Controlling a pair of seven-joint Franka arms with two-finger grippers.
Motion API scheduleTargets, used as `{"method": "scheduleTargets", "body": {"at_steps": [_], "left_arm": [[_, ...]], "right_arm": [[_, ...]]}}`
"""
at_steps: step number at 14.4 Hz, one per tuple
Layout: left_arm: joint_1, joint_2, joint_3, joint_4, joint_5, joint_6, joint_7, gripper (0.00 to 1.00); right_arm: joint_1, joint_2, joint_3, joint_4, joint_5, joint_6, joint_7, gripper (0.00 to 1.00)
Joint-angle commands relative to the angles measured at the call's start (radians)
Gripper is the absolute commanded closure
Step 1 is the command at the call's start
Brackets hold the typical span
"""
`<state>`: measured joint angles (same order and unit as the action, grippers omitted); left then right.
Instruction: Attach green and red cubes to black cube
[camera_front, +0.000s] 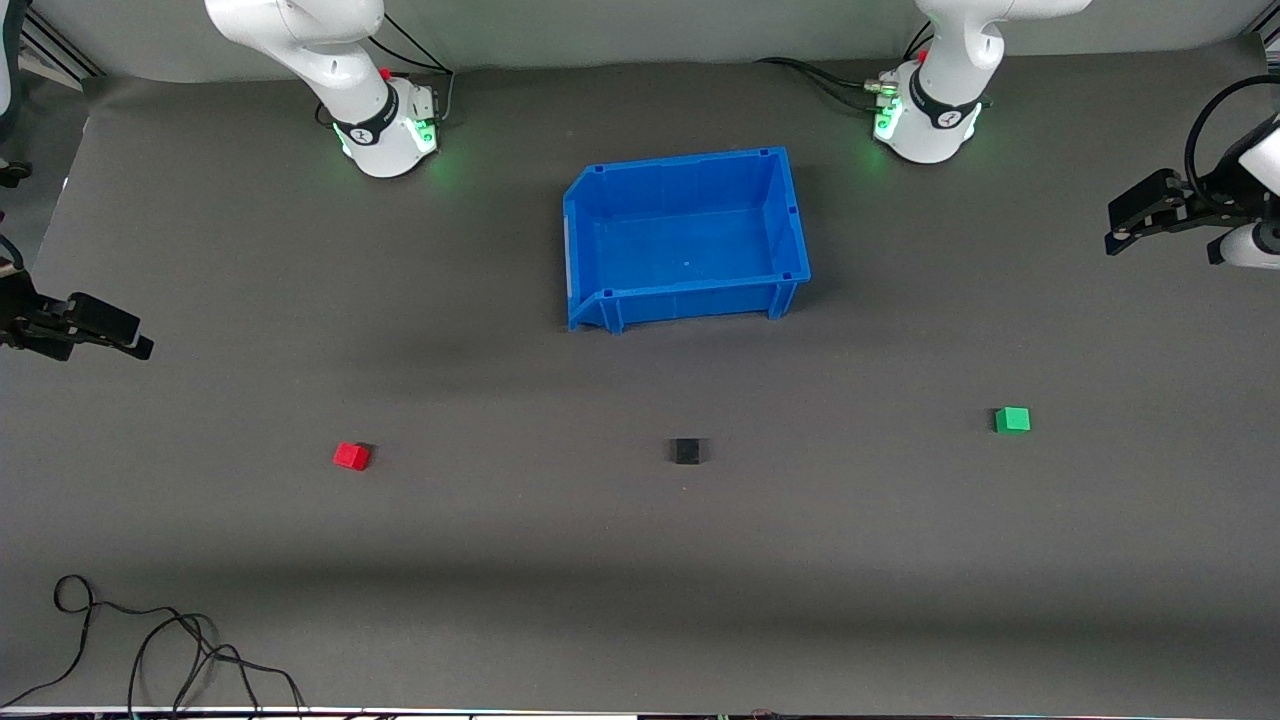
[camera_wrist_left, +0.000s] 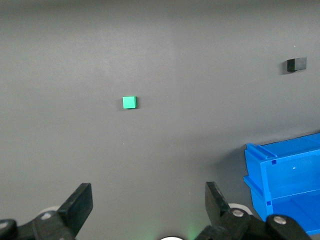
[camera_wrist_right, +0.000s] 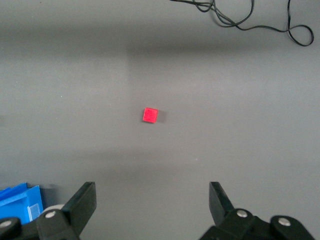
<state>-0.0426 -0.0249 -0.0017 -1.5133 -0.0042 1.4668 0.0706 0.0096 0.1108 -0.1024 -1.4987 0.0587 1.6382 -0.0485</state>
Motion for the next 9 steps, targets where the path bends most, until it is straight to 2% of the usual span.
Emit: {"method": "scheduleTargets", "body": {"at_steps": [1,3,6,9], "left_arm": [[0.024,-0.01,-0.006,-0.007,0.012,-0.009,-0.018,0.0],[0.026,-0.01,-0.006,-0.007,0.009,-0.022,-0.049,0.0],[0.023,-0.012,-0.009,-0.002,0.009,-0.062,-0.259,0.0],[0.027,-0.015,-0.004,-0.001,0.003,-0.103,-0.508,0.0]], "right_arm": [[0.004,0.01,-0.003,0.012,0.007,-0.021,0.009,0.0],[0.004,0.01,-0.003,0.005,0.001,-0.021,0.013,0.0],[-0.005,0.01,-0.005,0.003,0.001,-0.023,0.018,0.0],[-0.005,0.01,-0.031,0.005,0.006,-0.052,0.193,0.0]]}}
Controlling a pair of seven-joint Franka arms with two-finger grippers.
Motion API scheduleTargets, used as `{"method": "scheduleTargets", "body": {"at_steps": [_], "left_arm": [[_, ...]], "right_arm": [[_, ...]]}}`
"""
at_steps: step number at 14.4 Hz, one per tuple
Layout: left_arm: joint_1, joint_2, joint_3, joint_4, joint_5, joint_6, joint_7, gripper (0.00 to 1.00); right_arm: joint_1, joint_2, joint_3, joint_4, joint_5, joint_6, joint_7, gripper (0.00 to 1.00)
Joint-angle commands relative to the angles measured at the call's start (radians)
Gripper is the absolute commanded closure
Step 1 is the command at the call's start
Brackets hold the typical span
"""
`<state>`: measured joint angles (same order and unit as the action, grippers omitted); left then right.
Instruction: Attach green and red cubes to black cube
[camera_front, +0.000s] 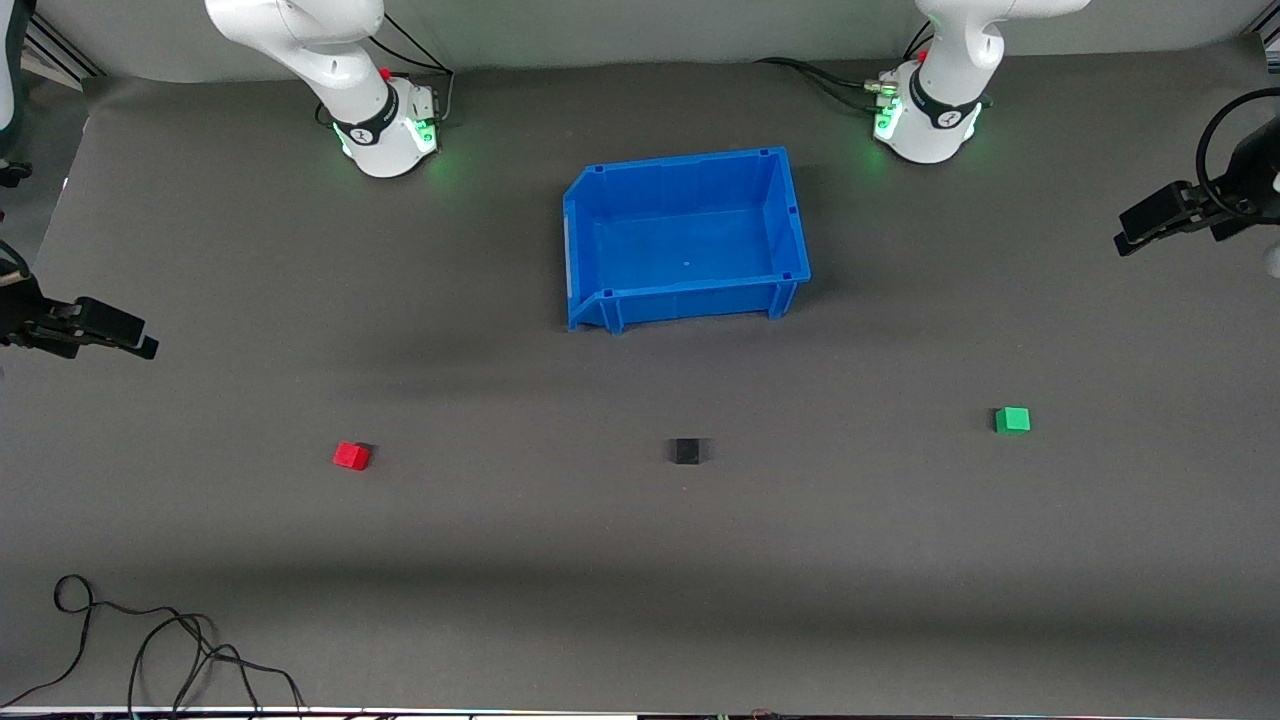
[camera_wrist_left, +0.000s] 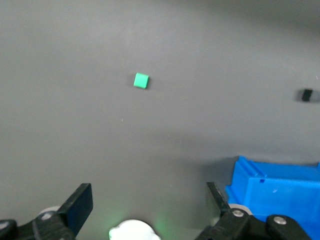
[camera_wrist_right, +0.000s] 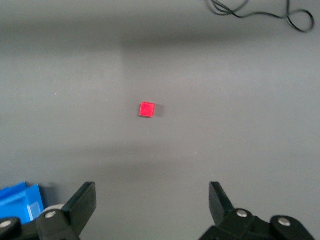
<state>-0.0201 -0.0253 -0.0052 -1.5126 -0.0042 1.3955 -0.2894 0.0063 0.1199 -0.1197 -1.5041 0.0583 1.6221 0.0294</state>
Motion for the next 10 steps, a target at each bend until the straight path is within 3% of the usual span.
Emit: {"method": "scheduleTargets", "body": {"at_steps": [1,6,8,10], "left_arm": [[0.028,-0.016,0.007,-0.006,-0.002,-0.033,-0.219,0.0],[0.273,-0.039,0.021,-0.037,-0.143,-0.03,-0.489,0.0],[0.287,-0.039,0.021,-0.084,-0.146,0.0,-0.555,0.0],[0.282,-0.042,0.019,-0.151,-0.148,0.078,-0.743,0.0]], "right_arm": [[-0.002,0.001,-0.014,0.01,0.012,-0.057,0.209,0.0],[0.012,0.033,-0.012,0.009,0.017,-0.082,0.602,0.0],[0.015,0.05,-0.009,0.009,0.021,-0.083,0.749,0.0],[0.014,0.082,-0.008,0.013,0.035,-0.083,0.925,0.0]]}}
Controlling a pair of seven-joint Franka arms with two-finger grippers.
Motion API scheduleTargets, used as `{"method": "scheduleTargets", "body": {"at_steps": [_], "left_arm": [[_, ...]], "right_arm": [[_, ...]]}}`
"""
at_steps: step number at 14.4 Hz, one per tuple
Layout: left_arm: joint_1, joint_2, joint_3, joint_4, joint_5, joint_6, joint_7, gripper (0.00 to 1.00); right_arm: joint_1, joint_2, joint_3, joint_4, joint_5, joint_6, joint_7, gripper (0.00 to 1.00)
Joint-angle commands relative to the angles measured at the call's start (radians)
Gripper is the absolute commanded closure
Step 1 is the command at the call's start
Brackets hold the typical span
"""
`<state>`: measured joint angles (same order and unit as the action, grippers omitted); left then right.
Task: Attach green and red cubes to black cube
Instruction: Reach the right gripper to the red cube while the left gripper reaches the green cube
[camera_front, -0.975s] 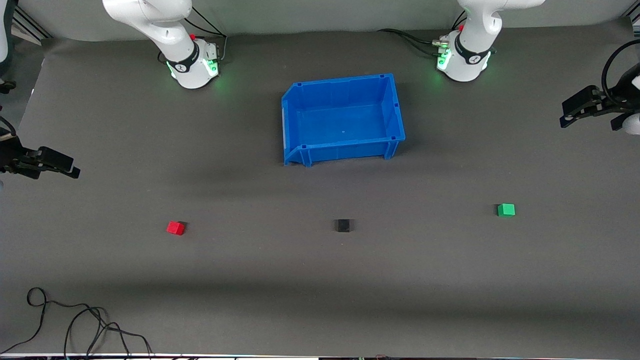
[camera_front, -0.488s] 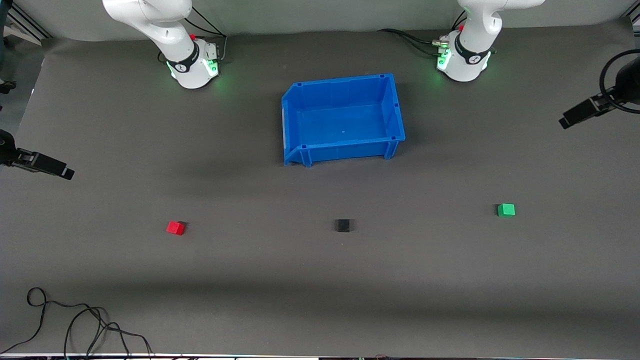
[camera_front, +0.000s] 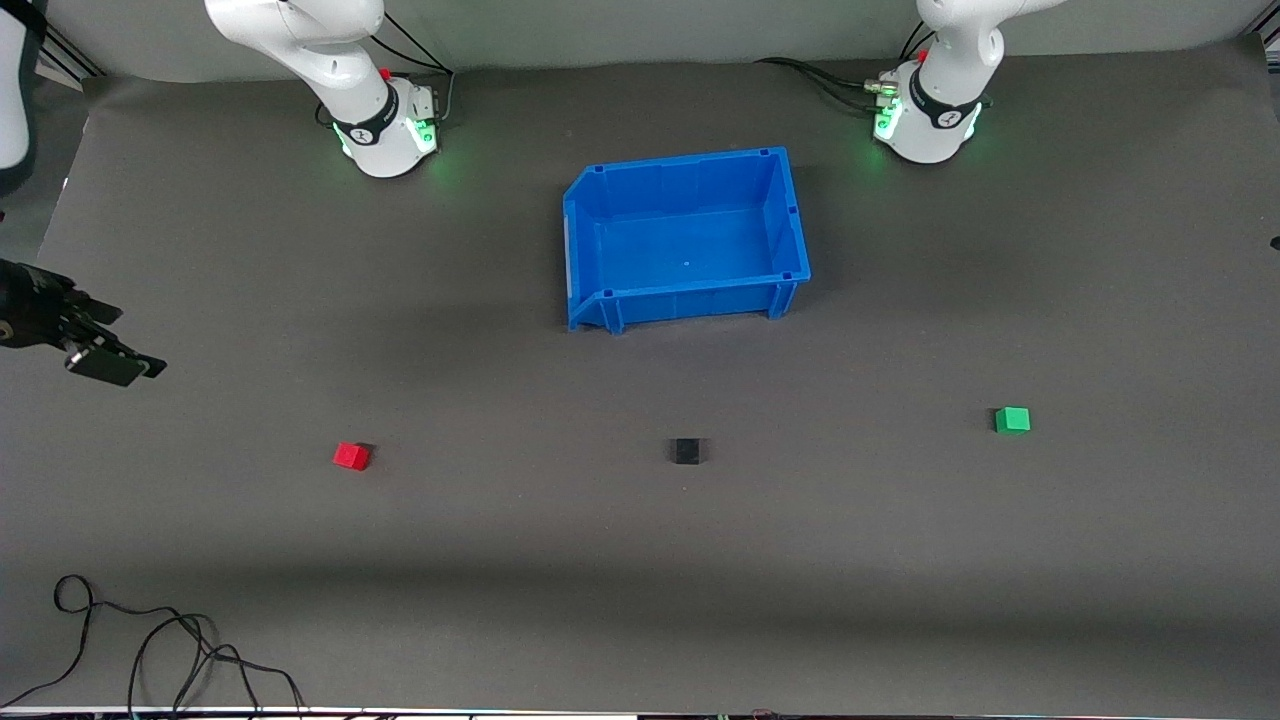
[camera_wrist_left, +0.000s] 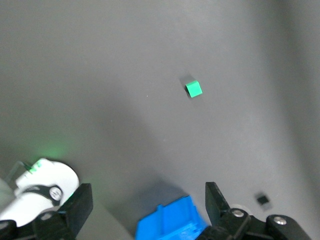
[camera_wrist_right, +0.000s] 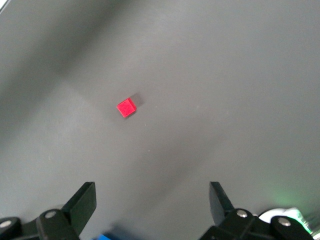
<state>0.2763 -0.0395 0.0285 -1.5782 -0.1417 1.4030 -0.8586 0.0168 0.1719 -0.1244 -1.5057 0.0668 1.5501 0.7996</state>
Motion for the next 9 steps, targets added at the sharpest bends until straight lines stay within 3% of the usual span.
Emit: {"method": "scheduleTargets", "body": {"at_steps": [1,4,9], "left_arm": [[-0.02,-0.027,-0.016,-0.109,-0.01,0.1,-0.253,0.0],[-0.013,-0.028,-0.019,-0.221,-0.083,0.209,-0.373,0.0],[-0.012,0.004,-0.019,-0.397,-0.154,0.423,-0.362,0.0]], "right_arm": [[0.0,0.043,-0.003,0.013,0.059,-0.012,0.217,0.0],[0.0,0.084,-0.004,0.01,0.094,-0.012,0.305,0.0],[-0.011,0.161,-0.011,-0.013,0.198,0.1,0.308,0.01]]}}
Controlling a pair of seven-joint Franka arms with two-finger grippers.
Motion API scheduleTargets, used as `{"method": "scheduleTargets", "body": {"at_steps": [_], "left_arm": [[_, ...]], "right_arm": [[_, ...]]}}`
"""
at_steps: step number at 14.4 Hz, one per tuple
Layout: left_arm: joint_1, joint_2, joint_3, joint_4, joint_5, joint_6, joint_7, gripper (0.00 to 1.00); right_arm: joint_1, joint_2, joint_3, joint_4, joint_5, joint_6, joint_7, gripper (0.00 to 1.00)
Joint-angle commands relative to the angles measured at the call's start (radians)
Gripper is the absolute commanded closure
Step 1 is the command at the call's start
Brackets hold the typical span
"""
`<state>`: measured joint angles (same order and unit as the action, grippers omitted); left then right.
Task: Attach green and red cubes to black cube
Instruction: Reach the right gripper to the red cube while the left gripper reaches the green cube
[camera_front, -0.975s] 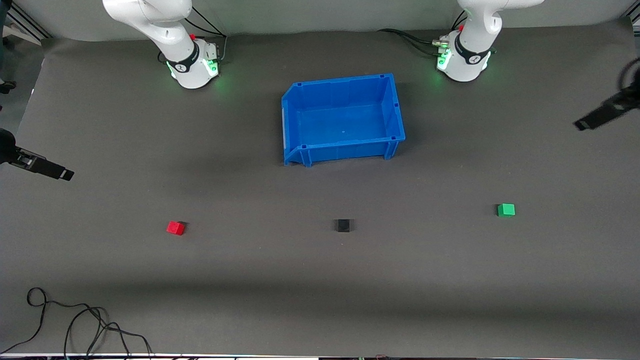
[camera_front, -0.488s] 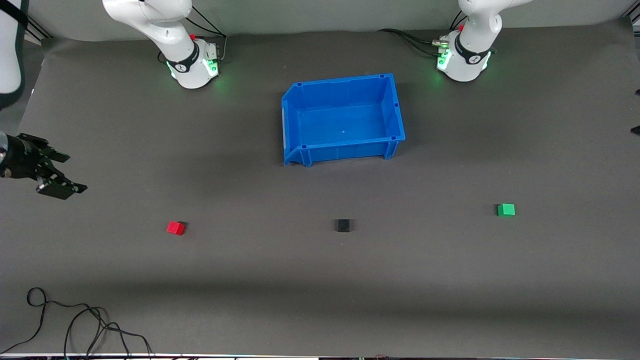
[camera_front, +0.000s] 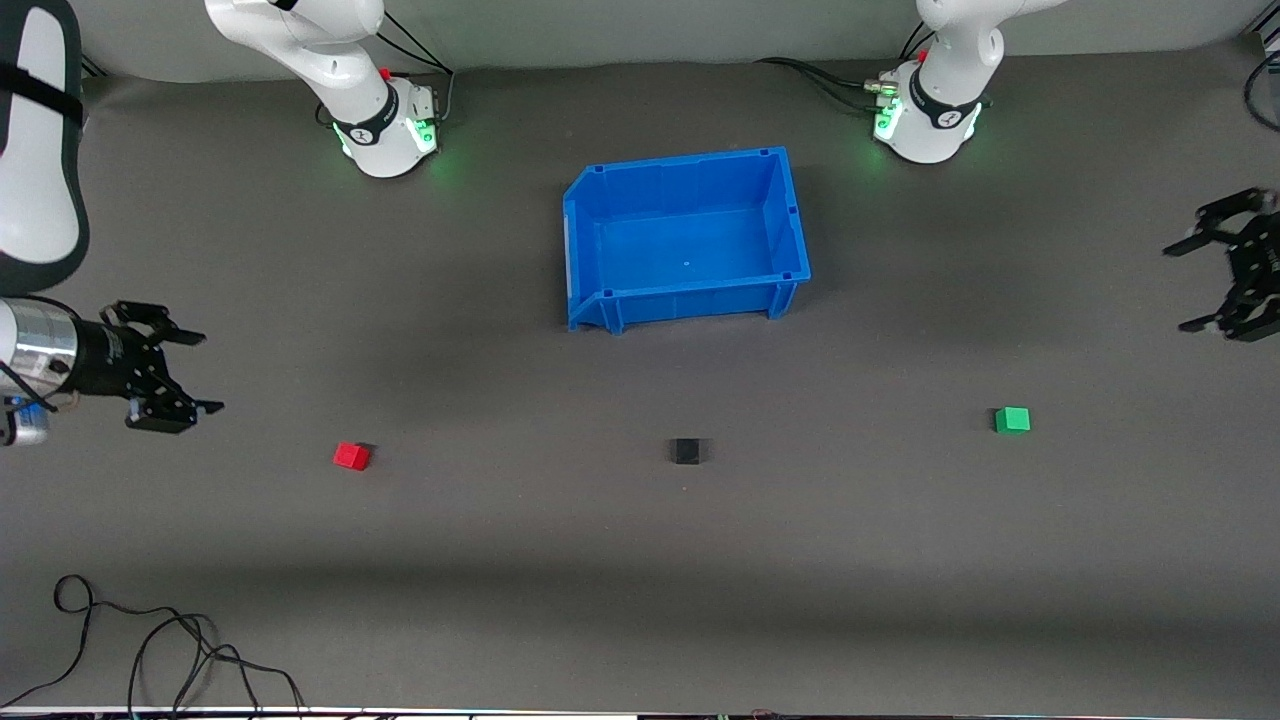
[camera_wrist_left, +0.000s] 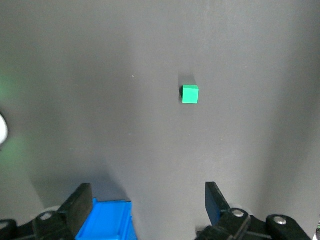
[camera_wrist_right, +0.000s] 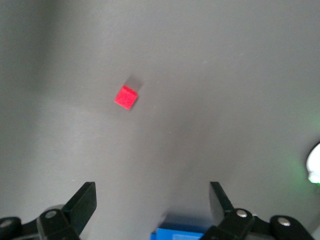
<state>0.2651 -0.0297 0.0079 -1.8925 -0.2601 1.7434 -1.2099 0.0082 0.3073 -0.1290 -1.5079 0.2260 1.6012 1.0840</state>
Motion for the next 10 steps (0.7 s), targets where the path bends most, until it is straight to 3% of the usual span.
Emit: {"method": "scheduleTargets", "body": {"at_steps": [1,7,10], "left_arm": [[-0.01,0.016,0.001,-0.108,-0.044,0.137,-0.005,0.0],[-0.014,0.203,0.0,-0.151,-0.171,0.344,0.229,0.0],[0.009,0.295,0.001,-0.151,-0.292,0.396,0.354,0.0]], "right_arm": [[-0.004,0.035,-0.006,-0.032,0.044,0.103,0.049,0.01],[0.012,0.14,-0.006,-0.06,0.053,0.224,0.2,0.01],[0.009,0.222,-0.007,-0.052,0.053,0.261,0.214,0.0]]}}
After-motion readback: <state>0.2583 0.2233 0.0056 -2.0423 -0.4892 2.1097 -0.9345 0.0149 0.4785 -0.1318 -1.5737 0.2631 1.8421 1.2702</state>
